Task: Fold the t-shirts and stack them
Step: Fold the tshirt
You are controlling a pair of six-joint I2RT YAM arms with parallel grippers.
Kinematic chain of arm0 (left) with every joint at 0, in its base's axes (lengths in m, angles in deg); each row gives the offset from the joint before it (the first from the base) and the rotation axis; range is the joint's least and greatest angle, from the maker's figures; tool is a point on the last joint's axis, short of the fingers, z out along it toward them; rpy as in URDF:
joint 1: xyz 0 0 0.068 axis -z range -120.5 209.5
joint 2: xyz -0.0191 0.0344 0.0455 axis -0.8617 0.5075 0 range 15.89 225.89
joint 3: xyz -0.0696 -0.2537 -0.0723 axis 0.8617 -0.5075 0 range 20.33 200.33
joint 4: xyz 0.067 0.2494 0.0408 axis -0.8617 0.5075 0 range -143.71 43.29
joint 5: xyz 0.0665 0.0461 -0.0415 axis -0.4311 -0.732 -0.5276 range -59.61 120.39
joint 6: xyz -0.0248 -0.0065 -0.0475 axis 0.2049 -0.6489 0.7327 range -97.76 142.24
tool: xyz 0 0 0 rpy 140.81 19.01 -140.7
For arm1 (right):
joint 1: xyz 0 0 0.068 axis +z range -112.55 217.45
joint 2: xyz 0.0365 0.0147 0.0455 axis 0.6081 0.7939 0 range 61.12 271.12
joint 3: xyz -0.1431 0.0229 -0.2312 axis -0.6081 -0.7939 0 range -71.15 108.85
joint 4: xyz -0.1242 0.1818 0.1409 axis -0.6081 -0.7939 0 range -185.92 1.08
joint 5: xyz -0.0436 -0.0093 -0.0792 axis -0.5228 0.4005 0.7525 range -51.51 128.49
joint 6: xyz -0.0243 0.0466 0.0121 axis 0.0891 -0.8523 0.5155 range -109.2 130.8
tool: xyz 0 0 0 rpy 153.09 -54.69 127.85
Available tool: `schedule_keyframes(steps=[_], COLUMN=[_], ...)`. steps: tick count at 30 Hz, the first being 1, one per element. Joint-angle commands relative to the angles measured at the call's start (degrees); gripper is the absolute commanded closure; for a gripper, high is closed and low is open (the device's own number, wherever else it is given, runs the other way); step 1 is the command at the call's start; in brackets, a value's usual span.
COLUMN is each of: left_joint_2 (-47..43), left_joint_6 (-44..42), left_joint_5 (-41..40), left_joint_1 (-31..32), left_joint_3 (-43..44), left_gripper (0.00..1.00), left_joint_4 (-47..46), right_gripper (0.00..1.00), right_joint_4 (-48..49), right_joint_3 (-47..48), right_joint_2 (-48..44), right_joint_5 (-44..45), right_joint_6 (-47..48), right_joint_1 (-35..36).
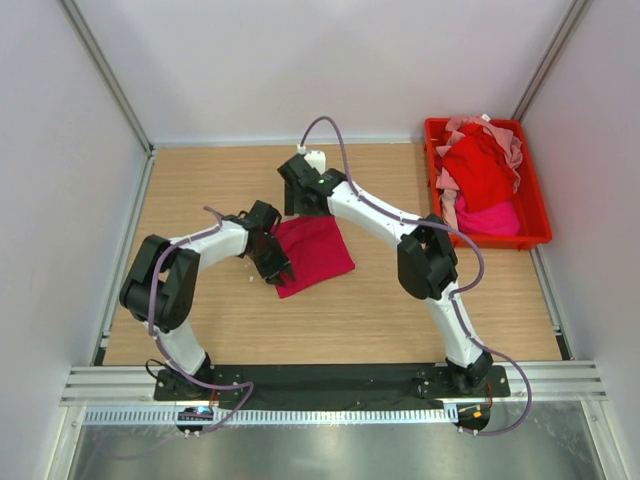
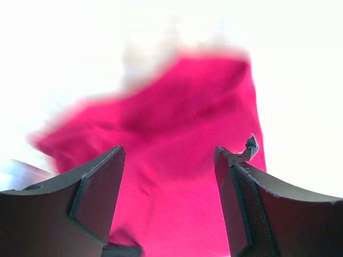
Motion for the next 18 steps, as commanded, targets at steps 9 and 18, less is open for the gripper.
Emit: schedule_keyframes(steps=[9,18], left_joint_2=[-4.36,3.28], left_joint_6=[-7.04,-8.90], left_joint_5=[-3.61,0.26], left_joint_1=[-0.38,-3.36], left_joint_3=[6.56,12.99], left_gripper=[0.66,0.67], left_joint_4=[3.40,3.84], right_gripper=[0.26,0.44], right_joint_4=[-0.76,2.67], right_joint_3=[0.67,-14.72], right_joint_2=[-8.51,-16.08], right_joint_5=[-6.48,-16.50], right_joint_6=[8.32,8.50], right_joint_1=[-3.57,-4.37])
